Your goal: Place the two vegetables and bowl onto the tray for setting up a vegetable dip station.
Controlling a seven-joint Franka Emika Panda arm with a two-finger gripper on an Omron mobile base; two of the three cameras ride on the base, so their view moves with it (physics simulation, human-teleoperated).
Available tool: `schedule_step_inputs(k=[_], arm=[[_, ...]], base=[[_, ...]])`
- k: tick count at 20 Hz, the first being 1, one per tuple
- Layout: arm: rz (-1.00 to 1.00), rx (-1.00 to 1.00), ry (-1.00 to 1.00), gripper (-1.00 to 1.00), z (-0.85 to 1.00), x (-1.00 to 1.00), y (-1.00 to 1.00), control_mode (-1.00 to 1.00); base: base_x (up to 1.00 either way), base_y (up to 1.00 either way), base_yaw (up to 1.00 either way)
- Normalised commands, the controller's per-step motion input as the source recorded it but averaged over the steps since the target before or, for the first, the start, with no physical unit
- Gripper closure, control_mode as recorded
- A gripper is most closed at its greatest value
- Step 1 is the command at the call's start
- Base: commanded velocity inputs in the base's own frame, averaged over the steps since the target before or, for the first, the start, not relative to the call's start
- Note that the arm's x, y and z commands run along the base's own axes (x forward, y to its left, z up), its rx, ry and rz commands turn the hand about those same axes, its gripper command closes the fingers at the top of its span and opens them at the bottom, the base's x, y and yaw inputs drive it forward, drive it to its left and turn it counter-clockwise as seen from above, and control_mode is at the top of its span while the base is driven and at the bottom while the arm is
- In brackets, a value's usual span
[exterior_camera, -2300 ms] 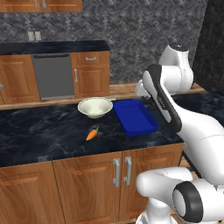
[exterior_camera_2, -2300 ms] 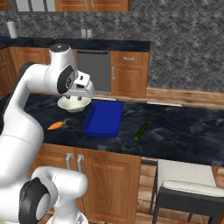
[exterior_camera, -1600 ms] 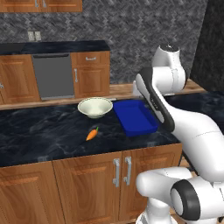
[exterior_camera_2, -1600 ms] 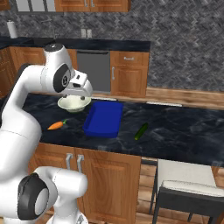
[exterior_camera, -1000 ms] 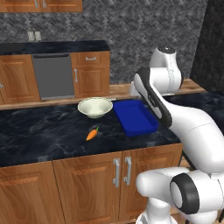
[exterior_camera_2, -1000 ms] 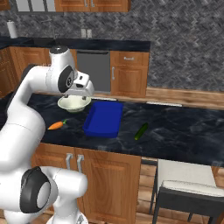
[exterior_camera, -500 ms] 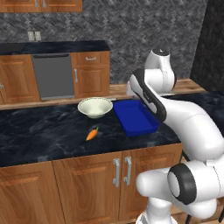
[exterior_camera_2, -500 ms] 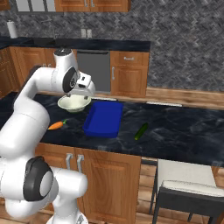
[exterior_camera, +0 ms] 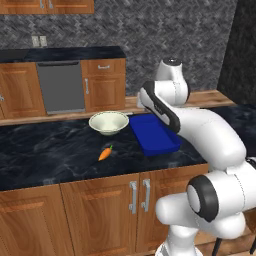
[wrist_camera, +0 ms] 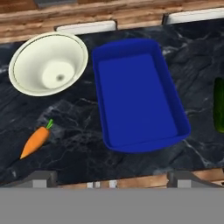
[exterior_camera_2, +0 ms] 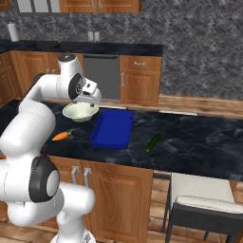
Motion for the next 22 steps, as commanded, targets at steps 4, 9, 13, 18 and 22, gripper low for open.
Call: schedule_step_inputs(k=[4,9,13,18,22], arm=[[-0.09,0.06,0.00,-1.00,-0.11,0.28,0.24,-1.00],[-0.09,0.09,0.00,-1.00,-0.11,0.27,0.25,-1.00],[-0.11,0.07,0.00,-1.00,-0.14,0.28,0.23,-1.00],[-0.11,0.06,0.02,-1.00,-0.13,0.24,0.20,-1.00],[-0.08,0.08,0.03,-1.00,-0.13,0.22,0.14,-1.00]], base=[[0.00,0.00,0.00],[0.00,0.00,0.00],[0.00,0.00,0.00],[0.00,0.00,0.00],[0.00,0.00,0.00]])
